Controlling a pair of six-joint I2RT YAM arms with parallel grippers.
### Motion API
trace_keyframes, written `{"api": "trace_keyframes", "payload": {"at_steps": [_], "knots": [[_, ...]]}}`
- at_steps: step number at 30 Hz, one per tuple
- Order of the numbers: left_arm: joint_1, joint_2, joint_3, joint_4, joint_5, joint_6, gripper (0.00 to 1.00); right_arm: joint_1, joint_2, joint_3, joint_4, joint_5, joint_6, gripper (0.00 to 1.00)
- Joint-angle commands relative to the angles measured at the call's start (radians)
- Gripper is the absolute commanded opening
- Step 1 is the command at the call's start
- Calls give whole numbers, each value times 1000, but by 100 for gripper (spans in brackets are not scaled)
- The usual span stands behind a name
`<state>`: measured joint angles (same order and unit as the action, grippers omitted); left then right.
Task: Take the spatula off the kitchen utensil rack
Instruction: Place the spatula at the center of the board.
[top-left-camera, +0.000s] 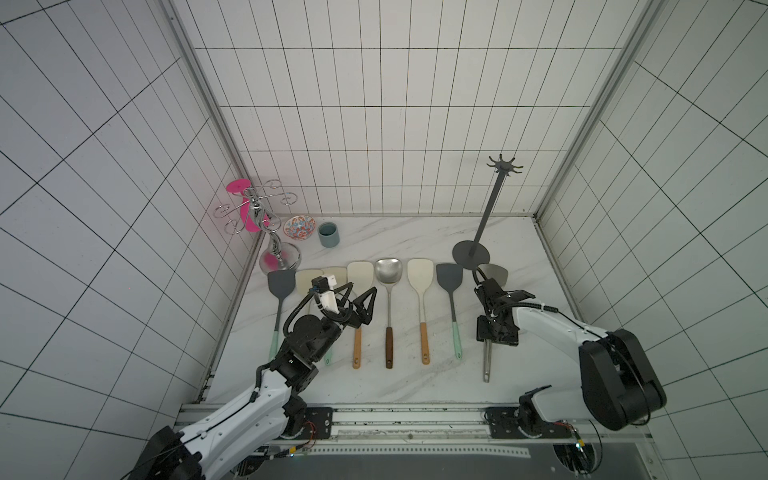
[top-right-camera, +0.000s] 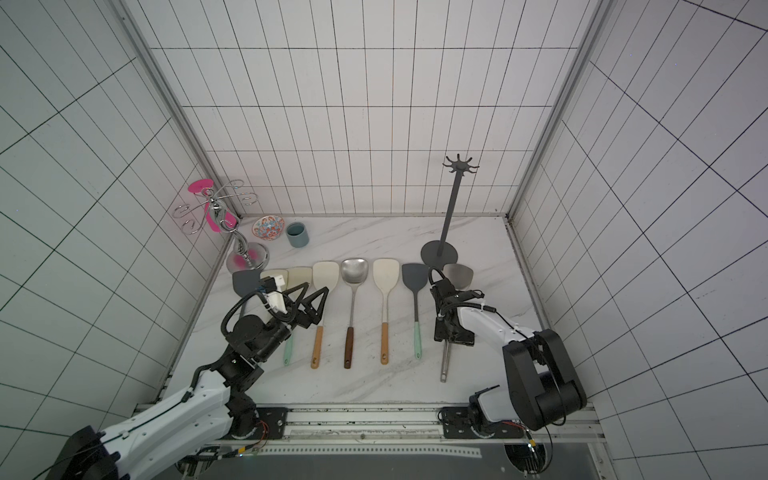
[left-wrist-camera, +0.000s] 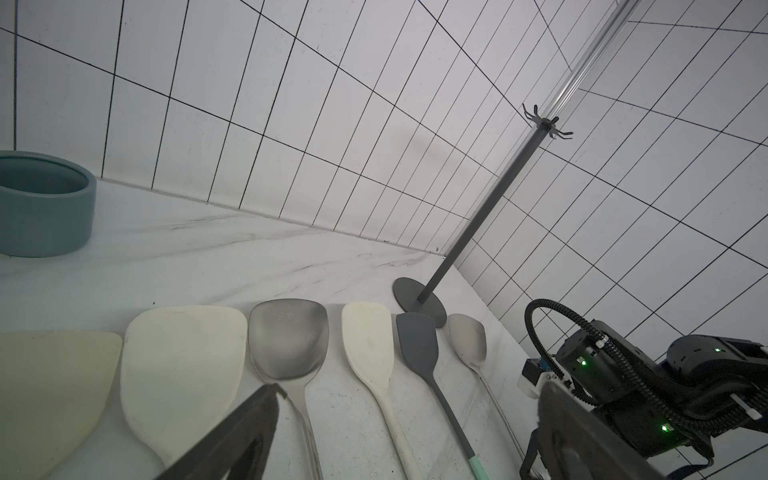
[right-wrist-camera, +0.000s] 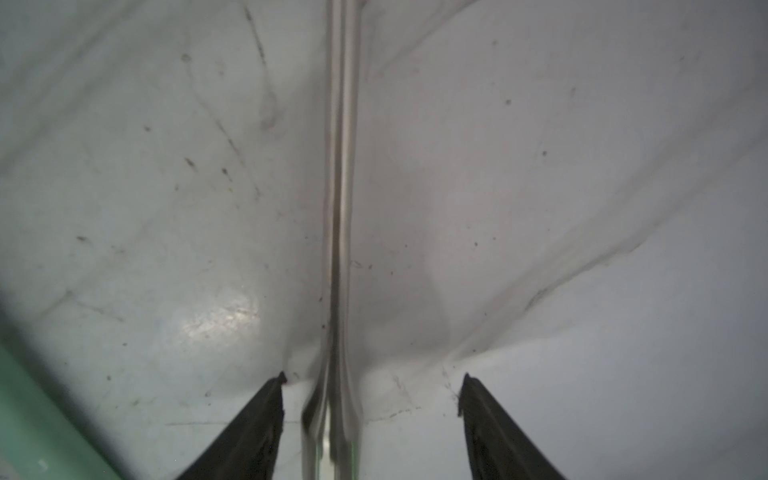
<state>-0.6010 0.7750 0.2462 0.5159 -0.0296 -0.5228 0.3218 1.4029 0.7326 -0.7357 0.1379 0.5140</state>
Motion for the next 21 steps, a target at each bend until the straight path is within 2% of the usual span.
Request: {"api": "trace_keyframes", "payload": {"at_steps": [1, 7, 12, 16, 21], "knots": [[4, -8, -11, 9, -8, 9, 98, -60, -1, 69, -14, -46, -56, 73], [4, -3, -11, 10, -9, 13, 98, -156, 9, 143, 54, -139, -143, 77], [5, 0, -11, 12, -12, 15, 98, -196, 92, 212, 75, -170, -192, 71], [5, 3, -11, 13, -12, 15, 98, -202, 176, 261, 73, -146, -218, 62], [4, 4, -11, 14, -14, 17, 98, -201, 254, 316, 64, -135, -242, 39]]}}
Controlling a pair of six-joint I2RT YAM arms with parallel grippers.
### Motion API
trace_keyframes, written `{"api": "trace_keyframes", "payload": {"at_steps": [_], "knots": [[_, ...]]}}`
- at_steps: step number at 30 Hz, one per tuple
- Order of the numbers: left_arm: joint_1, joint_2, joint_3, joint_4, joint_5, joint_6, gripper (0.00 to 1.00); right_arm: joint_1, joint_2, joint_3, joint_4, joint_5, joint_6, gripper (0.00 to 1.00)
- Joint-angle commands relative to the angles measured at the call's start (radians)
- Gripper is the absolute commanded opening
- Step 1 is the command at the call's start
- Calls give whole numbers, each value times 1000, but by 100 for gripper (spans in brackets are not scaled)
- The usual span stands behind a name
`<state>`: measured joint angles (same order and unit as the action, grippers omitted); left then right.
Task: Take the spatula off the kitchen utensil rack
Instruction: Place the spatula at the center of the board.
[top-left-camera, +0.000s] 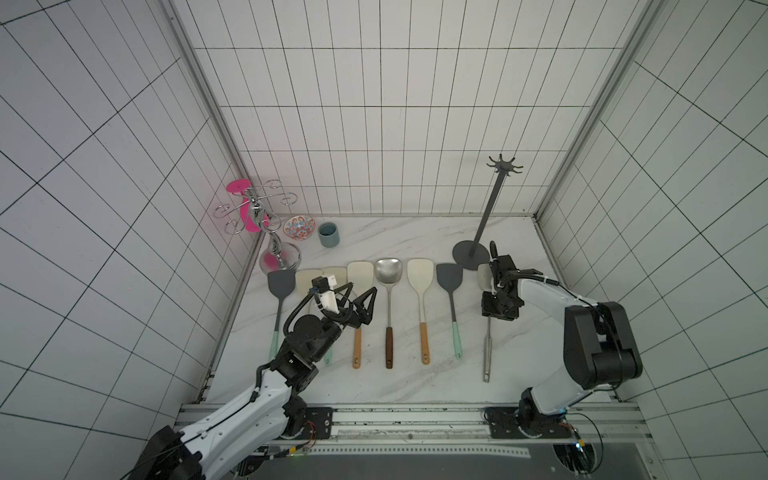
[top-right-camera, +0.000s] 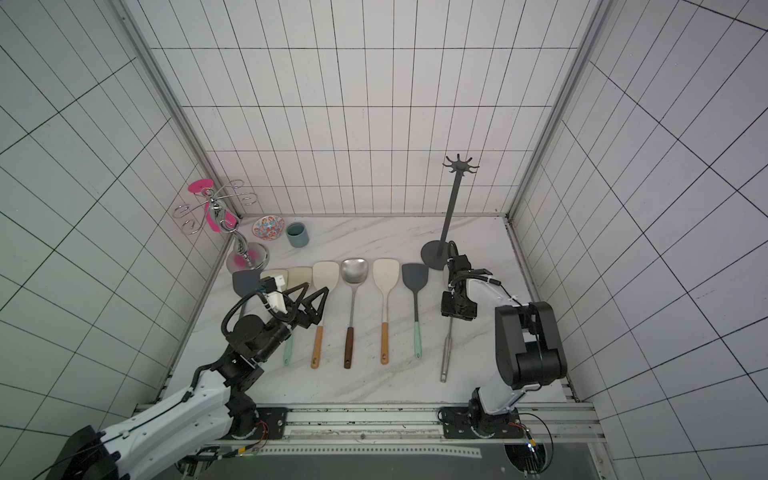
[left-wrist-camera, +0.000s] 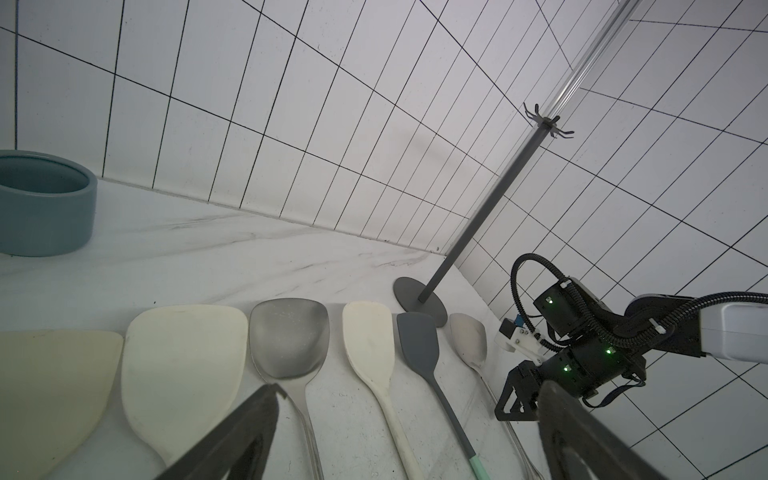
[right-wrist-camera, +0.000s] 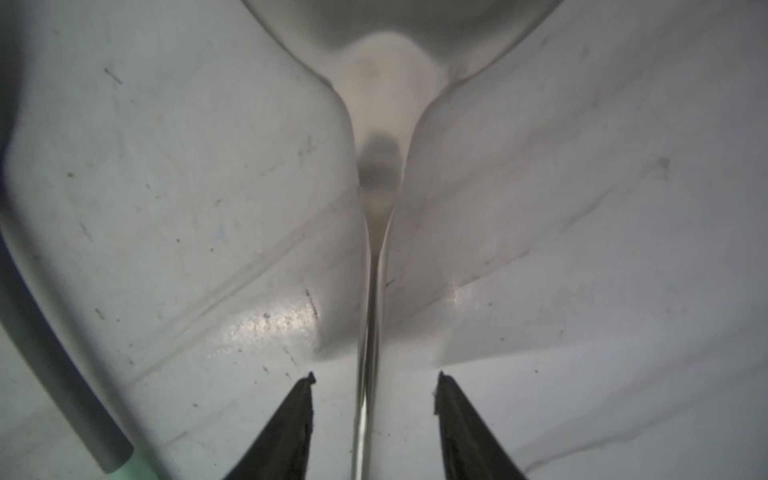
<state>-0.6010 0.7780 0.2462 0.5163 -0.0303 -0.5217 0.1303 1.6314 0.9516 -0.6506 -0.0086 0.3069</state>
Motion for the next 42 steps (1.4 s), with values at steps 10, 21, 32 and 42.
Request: {"api": "trace_keyframes", "payload": {"at_steps": [10, 21, 32, 42], "knots": [[5, -3, -12, 13, -17, 19, 98, -9, 106, 177, -53, 72, -89, 11], [4, 3, -13, 14, -21, 21, 98, -6, 142, 217, -57, 63, -107, 0], [4, 13, -13, 19, -16, 19, 98, 19, 130, 205, -60, 58, -144, 0], [5, 10, -13, 17, -12, 19, 98, 49, 123, 210, -65, 95, -161, 0]]}}
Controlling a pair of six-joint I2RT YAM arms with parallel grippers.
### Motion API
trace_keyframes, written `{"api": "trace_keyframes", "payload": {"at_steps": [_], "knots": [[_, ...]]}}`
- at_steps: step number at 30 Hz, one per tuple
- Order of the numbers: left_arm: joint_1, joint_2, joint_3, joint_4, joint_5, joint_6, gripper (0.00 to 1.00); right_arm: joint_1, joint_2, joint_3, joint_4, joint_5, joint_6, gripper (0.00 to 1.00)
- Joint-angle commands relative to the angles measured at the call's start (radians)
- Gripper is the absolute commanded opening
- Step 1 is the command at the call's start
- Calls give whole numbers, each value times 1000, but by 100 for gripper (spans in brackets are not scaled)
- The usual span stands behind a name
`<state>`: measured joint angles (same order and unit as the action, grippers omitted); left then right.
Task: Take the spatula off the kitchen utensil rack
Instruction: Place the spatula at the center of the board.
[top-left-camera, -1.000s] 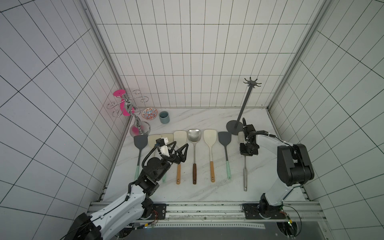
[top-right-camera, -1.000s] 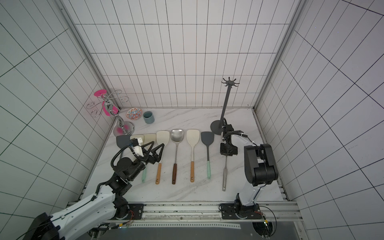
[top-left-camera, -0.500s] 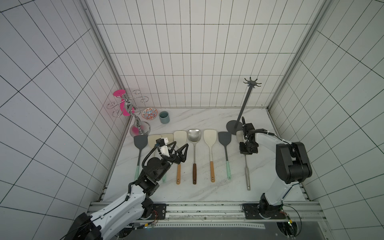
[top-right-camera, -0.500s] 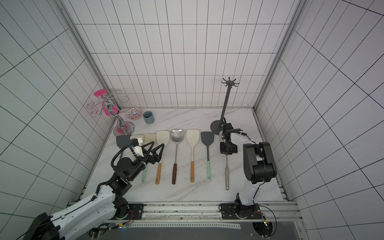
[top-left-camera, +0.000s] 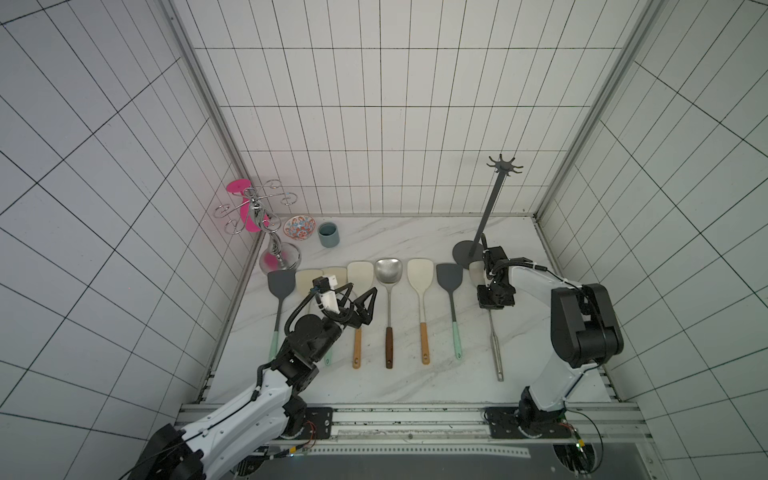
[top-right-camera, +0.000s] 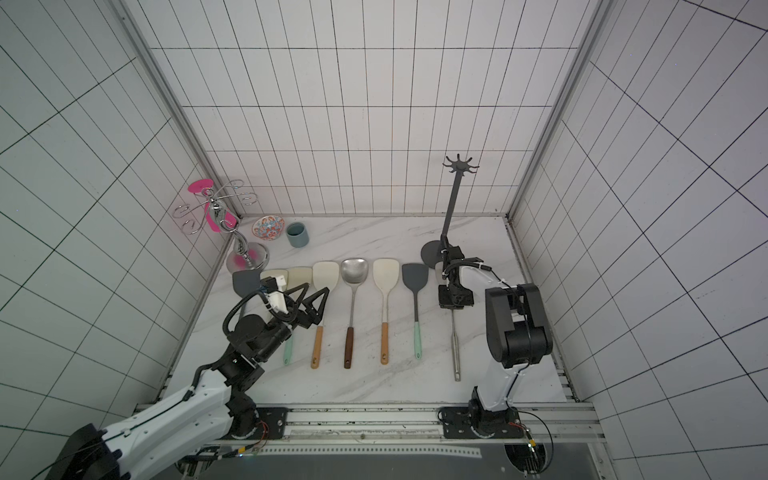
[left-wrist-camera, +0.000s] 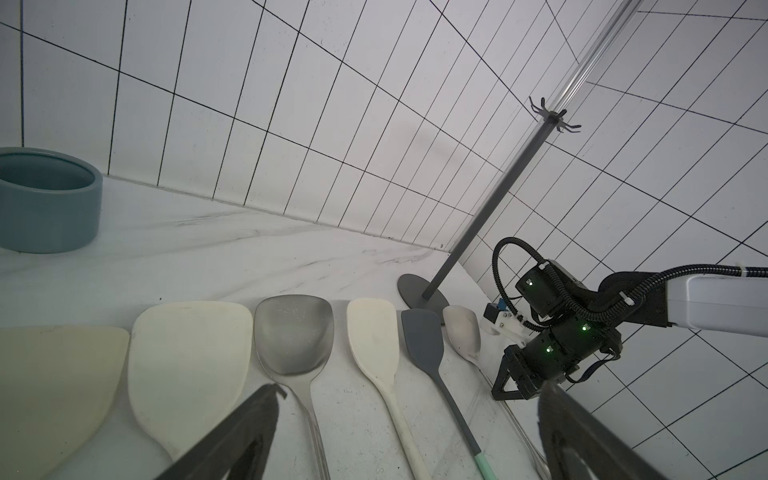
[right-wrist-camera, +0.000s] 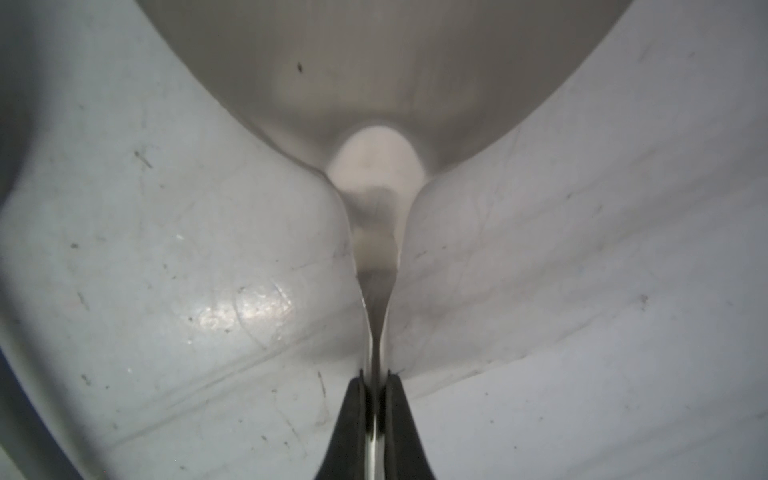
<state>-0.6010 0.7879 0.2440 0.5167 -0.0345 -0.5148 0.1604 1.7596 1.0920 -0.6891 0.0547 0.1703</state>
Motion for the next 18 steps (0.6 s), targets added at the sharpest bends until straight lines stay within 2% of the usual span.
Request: {"api": "trace_keyframes", "payload": {"at_steps": [1, 7, 12, 18], "knots": [[5, 2, -11, 17, -7, 12, 98, 20, -6, 69, -26, 31, -22, 0], [5, 7, -10, 19, -6, 12, 98, 20, 1, 71, -31, 34, -13, 2], [4, 29, -7, 21, -6, 13, 98, 22, -50, 53, -21, -7, 3, 35], [5, 69, 8, 12, 6, 34, 98, 28, -156, 20, -7, -54, 24, 57]]}}
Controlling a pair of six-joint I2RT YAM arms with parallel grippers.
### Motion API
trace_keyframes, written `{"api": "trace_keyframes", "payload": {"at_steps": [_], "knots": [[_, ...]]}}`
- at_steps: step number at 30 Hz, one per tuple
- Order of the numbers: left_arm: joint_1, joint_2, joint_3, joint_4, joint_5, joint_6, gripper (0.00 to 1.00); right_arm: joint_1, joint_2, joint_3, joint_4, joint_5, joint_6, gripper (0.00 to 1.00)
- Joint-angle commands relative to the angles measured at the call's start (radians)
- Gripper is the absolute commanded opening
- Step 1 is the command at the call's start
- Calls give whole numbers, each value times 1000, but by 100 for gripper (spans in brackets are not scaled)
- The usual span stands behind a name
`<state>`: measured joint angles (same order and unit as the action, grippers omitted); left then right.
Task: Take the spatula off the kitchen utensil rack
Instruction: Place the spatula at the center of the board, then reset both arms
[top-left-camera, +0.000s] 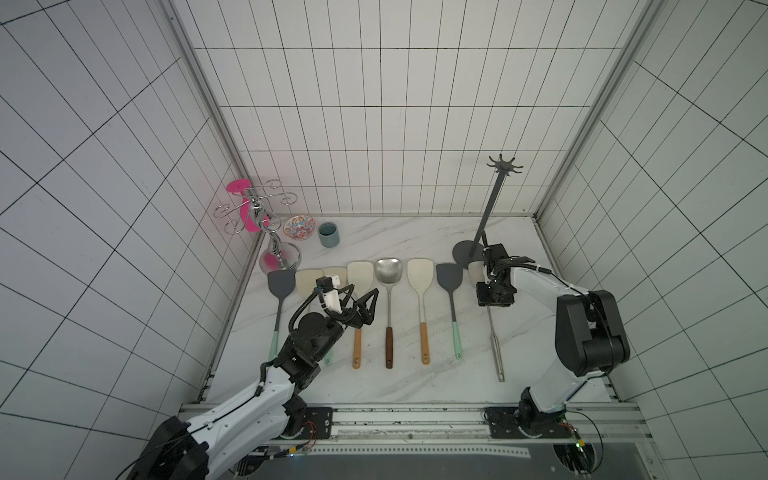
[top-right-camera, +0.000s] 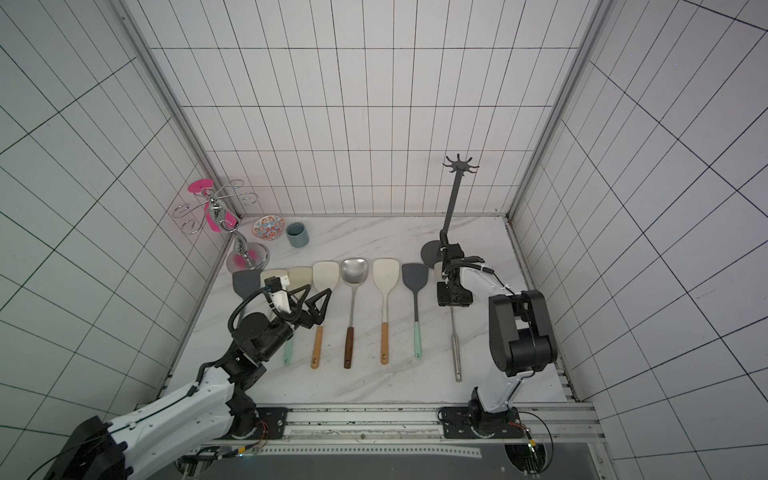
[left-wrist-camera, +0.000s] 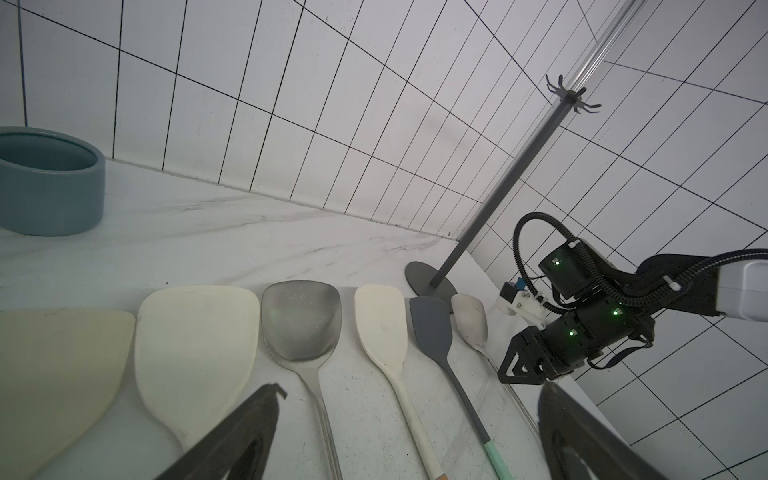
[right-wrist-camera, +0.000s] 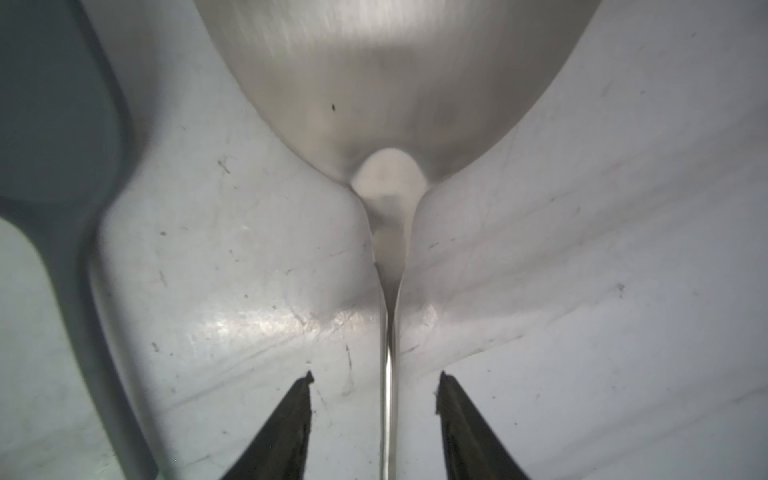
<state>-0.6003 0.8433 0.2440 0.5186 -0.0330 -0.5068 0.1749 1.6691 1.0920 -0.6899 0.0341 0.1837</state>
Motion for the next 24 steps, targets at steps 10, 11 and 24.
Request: {"api": "trace_keyframes", "payload": {"at_steps": [10, 11, 24], "knots": [[4, 14, 28, -74, -40, 100, 98, 19, -321, -108, 71, -118, 31, 89], [4, -3, 34, -114, -41, 105, 98, 21, -351, -126, 86, -127, 35, 94], [-2, -326, 85, -586, -184, 53, 98, 154, -616, -283, 295, -186, 40, 99]]}}
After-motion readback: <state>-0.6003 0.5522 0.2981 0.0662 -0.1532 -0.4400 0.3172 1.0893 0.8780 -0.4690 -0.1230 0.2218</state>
